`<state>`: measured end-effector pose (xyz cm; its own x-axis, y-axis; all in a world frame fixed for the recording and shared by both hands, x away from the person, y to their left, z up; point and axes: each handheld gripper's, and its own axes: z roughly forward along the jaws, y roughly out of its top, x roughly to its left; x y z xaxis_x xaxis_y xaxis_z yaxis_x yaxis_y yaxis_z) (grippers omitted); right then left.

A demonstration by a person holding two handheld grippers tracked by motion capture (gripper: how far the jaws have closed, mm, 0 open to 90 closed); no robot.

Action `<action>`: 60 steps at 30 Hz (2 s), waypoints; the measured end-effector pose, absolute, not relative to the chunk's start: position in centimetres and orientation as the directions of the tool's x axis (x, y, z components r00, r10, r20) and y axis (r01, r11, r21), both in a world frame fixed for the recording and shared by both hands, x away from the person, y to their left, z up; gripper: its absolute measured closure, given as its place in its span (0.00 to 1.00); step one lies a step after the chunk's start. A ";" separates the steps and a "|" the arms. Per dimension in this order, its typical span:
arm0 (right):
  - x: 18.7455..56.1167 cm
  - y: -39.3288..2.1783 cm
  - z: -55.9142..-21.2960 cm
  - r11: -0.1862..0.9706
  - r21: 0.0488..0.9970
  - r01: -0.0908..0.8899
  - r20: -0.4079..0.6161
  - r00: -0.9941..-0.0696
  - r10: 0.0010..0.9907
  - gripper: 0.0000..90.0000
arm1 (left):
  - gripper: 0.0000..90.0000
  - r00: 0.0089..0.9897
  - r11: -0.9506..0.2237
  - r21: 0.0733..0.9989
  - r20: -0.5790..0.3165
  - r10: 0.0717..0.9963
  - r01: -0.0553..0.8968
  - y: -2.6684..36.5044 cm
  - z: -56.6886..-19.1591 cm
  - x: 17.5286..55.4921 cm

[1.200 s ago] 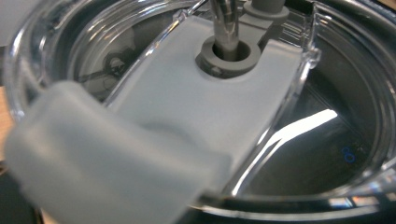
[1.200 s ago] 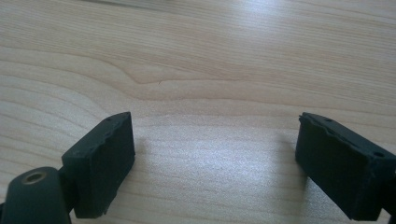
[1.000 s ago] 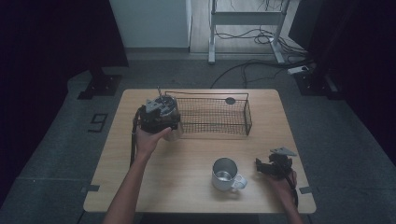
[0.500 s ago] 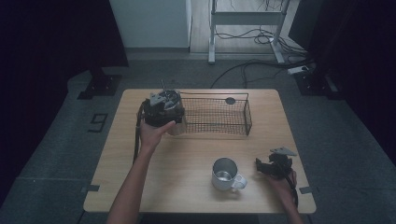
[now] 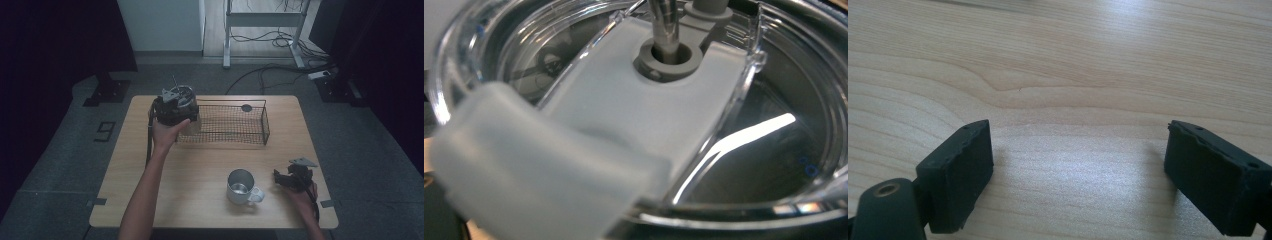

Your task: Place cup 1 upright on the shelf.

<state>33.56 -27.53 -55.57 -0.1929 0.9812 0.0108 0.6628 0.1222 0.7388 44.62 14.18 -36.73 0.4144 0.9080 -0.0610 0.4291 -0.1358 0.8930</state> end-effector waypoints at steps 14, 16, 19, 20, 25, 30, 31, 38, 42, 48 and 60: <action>33.5 -27.5 -55.6 0.122 0.738 0.664 0.011 -0.193 0.981 0.14 | 0.04 0.409 -0.117 0.889 -0.084 0.909 0.442 13.8 -36.6 46.8; 33.5 -27.5 -55.6 0.123 0.738 0.663 0.011 -0.193 0.981 0.14 | 0.04 0.410 -0.122 0.890 -0.077 0.909 0.439 13.7 -36.5 47.1; 33.5 -27.5 -55.6 0.122 0.738 0.664 0.011 -0.193 0.981 0.14 | 0.04 0.409 -0.118 0.893 -0.080 0.909 0.435 13.5 -36.5 47.7; 33.5 -27.5 -55.6 0.122 0.738 0.663 0.011 -0.193 0.981 0.14 | 0.04 0.407 -0.119 0.892 -0.077 0.910 0.436 13.5 -36.5 47.9; 33.5 -27.5 -55.6 0.122 0.738 0.664 0.011 -0.193 0.981 0.14 | 0.04 0.397 -0.121 0.889 -0.073 0.915 0.442 13.2 -36.8 48.7; 33.5 -27.5 -55.6 0.123 0.738 0.663 0.011 -0.193 0.981 0.14 | 0.04 0.390 -0.120 0.886 -0.072 0.918 0.447 12.7 -37.5 49.7; 33.5 -27.5 -55.6 0.123 0.738 0.663 0.011 -0.193 0.981 0.14 | 0.04 0.390 -0.120 0.886 -0.072 0.918 0.447 12.7 -37.5 49.7; 33.5 -27.5 -55.6 0.123 0.738 0.663 0.011 -0.194 0.981 0.14 | 0.04 0.387 -0.149 0.871 -0.050 0.921 0.467 11.8 -39.4 50.9; 33.5 -27.5 -55.6 0.123 0.738 0.663 0.011 -0.194 0.981 0.14 | 0.04 0.385 -0.155 0.862 -0.049 0.922 0.482 11.5 -40.4 51.3; 33.5 -27.5 -55.6 0.123 0.739 0.663 0.011 -0.194 0.981 0.14 | 0.04 0.380 -0.158 0.854 -0.050 0.924 0.497 11.4 -41.3 51.5; 33.5 -27.5 -55.6 0.124 0.739 0.663 0.011 -0.195 0.981 0.14 | 0.04 0.361 -0.174 0.828 -0.036 0.932 0.532 11.1 -43.5 51.8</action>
<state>33.53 -27.53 -55.57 -0.1952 0.9807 0.0108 0.6625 0.1237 0.7388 51.75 11.13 -43.55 0.3611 0.9318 -0.0362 0.5323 -0.1741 0.8285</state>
